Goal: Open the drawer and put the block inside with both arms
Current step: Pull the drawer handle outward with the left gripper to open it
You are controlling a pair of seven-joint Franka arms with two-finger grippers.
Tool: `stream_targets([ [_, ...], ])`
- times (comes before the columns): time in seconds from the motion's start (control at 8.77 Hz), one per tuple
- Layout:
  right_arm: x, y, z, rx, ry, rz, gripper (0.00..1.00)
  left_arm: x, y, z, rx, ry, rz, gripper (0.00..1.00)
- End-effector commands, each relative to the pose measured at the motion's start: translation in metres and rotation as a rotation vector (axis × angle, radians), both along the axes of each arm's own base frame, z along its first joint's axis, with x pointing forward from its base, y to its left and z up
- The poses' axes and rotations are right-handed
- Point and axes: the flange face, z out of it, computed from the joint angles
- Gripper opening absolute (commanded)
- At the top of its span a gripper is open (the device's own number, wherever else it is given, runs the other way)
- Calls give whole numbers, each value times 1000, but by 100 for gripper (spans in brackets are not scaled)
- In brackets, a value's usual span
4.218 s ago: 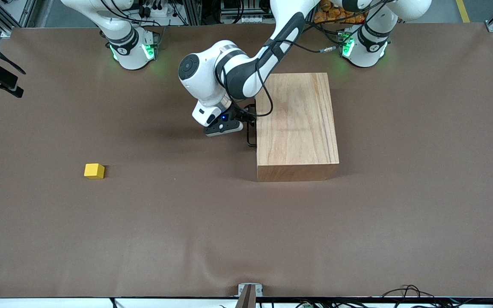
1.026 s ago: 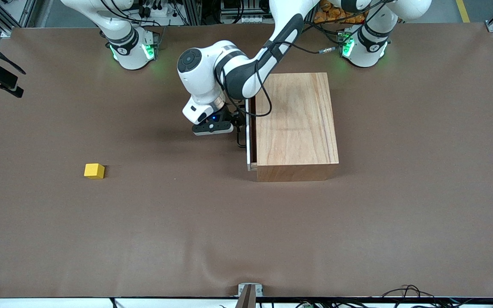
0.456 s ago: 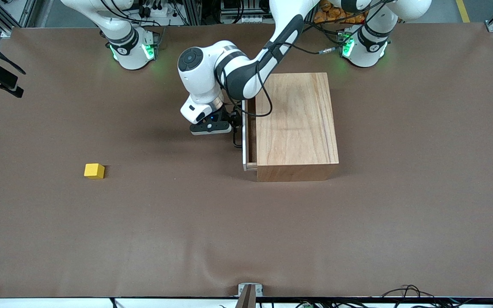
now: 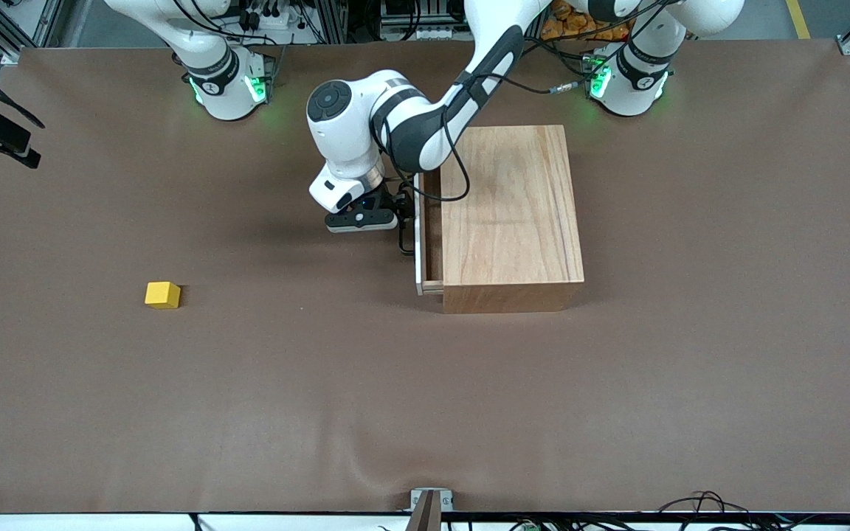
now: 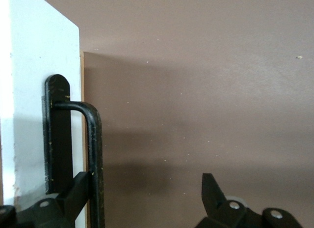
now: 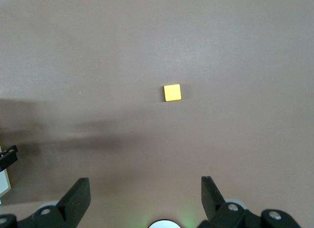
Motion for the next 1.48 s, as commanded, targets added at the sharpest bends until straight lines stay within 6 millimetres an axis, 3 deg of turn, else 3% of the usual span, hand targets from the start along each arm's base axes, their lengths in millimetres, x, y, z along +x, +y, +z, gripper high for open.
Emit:
stream_targets([
  [0.0,1,-3,4,-1,1,2,100,2,-10,1,-67,-8,25,100],
  [1.37,1,-3,4,-1,1,2,100,-6,-27,9,-169,-43,52,100],
])
